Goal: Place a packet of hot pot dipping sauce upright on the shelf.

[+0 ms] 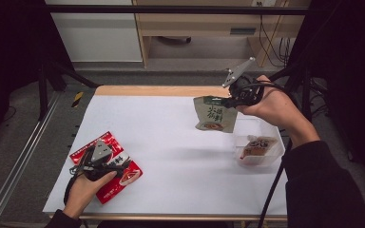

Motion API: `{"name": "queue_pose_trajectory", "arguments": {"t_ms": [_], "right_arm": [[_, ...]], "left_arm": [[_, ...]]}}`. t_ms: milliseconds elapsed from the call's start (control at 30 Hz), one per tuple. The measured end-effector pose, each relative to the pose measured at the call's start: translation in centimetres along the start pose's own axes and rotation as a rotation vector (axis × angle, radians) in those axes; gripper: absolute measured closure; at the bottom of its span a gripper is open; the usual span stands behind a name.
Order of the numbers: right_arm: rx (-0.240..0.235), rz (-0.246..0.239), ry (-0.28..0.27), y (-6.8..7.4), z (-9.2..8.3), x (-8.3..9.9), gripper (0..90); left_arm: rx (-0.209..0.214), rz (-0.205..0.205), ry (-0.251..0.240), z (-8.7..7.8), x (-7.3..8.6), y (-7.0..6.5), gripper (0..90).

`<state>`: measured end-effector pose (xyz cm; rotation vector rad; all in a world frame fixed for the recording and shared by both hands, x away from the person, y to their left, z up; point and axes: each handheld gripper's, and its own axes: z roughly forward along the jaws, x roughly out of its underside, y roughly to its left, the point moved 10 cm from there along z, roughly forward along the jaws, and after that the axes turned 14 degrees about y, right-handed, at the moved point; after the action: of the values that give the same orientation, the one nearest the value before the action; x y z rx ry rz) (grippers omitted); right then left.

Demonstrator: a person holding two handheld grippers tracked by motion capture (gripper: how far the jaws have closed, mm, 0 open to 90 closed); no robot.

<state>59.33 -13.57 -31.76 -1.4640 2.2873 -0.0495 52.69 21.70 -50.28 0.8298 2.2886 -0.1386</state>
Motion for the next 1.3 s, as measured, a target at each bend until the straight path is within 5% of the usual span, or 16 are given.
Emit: {"name": "queue_pose_trajectory", "arguments": {"t_ms": [1300], "right_arm": [[0.011, 0.109, -0.002, -2.7, -1.1, 7.8, 90.0]], "left_arm": [[-0.010, 0.000, 0.018, 0.1, 0.3, 0.5, 9.9]]}}
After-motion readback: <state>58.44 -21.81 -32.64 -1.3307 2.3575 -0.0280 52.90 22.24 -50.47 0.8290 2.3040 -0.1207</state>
